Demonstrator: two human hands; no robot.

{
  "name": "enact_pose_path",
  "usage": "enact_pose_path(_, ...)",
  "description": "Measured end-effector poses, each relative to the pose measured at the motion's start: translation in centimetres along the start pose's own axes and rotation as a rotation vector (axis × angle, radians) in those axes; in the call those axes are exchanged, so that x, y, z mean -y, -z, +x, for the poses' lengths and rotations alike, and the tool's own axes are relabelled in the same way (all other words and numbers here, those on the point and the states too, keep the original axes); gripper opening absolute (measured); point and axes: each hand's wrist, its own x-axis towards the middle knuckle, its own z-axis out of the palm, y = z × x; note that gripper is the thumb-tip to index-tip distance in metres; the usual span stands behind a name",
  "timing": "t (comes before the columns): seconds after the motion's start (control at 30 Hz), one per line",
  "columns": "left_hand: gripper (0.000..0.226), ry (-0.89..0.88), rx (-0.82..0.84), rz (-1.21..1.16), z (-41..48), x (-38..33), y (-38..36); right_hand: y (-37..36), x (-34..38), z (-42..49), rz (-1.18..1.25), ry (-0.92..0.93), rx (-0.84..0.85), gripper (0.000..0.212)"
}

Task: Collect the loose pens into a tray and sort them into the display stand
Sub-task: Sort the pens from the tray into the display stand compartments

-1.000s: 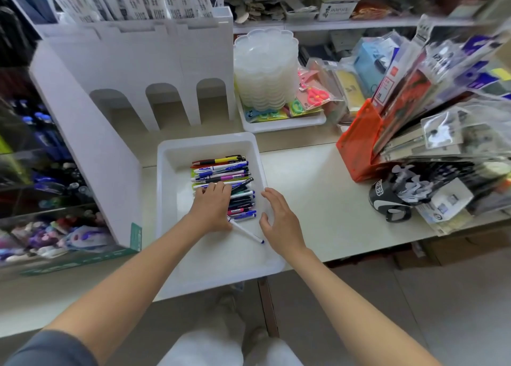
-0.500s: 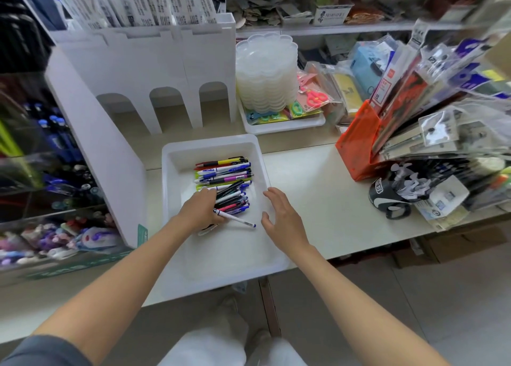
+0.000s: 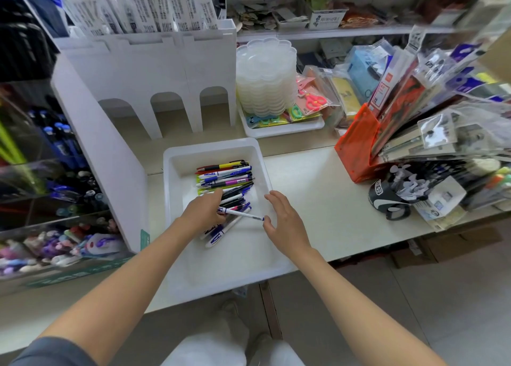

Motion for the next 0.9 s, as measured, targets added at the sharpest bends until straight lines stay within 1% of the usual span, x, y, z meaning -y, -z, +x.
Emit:
enact_pose_path(0.13, 0.029, 0.003, -0.001, -0.105, 0.2, 0.8, 0.4, -0.2, -0.1, -0.1, 0.005, -0.01, -0.04, 0.05)
enact_pose_path(0.33, 0.024, 0.03, -0.021, -0.193, 0.0, 1.0, 0.7, 0.2, -0.2, -0.4, -0.015, -0.058, -0.106, 0.049)
enact_pose_path(0.47, 0.033, 0.041, -0.071, -0.396, -0.1, 0.9, 0.7, 0.4, -0.2, -0.4, -0.006, -0.085, -0.094, 0.049)
enact_pose_path(0.53, 0.025, 0.075, -0.097, -0.543, -0.3, 0.7, 0.8, 0.6, -0.1, -0.4, -0.001, -0.101, -0.087, 0.049)
enact_pose_path(0.6, 0.016, 0.094, -0.116, -0.633, -0.3, 0.7, 1.0, 0.8, 0.0, -0.2, -0.001, -0.098, -0.091, 0.049)
enact_pose_path(0.67, 0.016, 0.103, -0.124, -0.689, -0.6, 0.5, 1.5, 1.2, 0.5, 0.3, 0.012, -0.081, -0.1, 0.048)
enact_pose_path(0.77, 0.019, 0.124, -0.16, -0.814, -1.3, -0.2, 2.5, 1.9, 2.9, 2.0, 0.102, -0.048, -0.12, 0.047)
enact_pose_path(0.9, 0.02, 0.142, -0.245, -0.939, -3.1, -1.6, 4.6, 3.5, 8.3, 4.7, 0.314, -0.015, -0.122, 0.042)
